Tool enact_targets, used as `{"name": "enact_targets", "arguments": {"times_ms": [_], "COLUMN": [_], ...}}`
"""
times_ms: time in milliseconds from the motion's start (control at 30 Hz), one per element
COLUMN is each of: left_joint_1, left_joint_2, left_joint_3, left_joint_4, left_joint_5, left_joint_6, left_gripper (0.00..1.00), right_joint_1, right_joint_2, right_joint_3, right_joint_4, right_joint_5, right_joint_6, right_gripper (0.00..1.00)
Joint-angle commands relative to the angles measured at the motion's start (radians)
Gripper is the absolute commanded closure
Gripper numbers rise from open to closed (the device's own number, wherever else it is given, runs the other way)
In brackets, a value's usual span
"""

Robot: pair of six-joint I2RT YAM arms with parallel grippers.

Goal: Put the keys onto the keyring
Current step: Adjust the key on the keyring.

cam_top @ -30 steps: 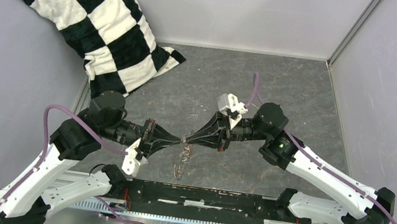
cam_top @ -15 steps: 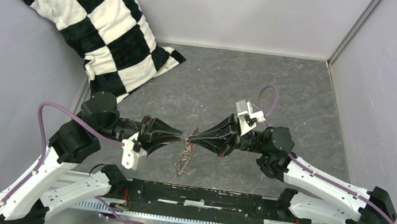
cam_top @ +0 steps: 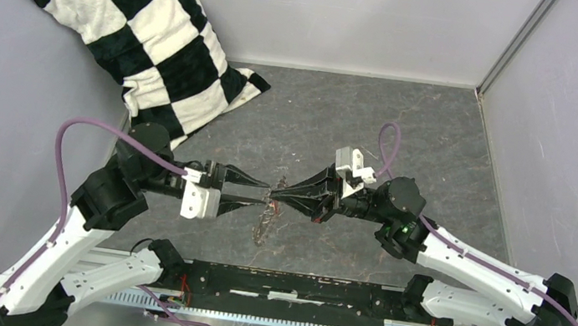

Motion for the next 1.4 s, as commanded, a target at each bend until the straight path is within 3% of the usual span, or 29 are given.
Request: {"name": "enact_targets", "arguments": {"times_ms": [0,533,1367], "left_joint_1": [-0.002,-0.002,-0.002], "left_joint_2": [0.016,0.036,0.055], "left_joint_3": [0.036,0.016,-0.026], "left_joint_4": [-0.034,-0.046,0.008], "left_joint_5": [-0.003,-0.105,-0.135], "left_joint_6": [-0.106,-0.249,-0.299], "left_gripper": [0.6,0.71,0.71], "right_joint_1": [0.006,0.006,0.006], "right_joint_2": [-0.031,-0.05,-0.039], "right_joint_3": [0.061,0.054,0.047], "right_joint_4": [-0.021,-0.008,0.022], "right_joint_5": [0.025,0.06,0.04], "right_joint_6": [-0.067,-0.081,-0.069], "right_gripper": [0.99,0.99,1.0]}}
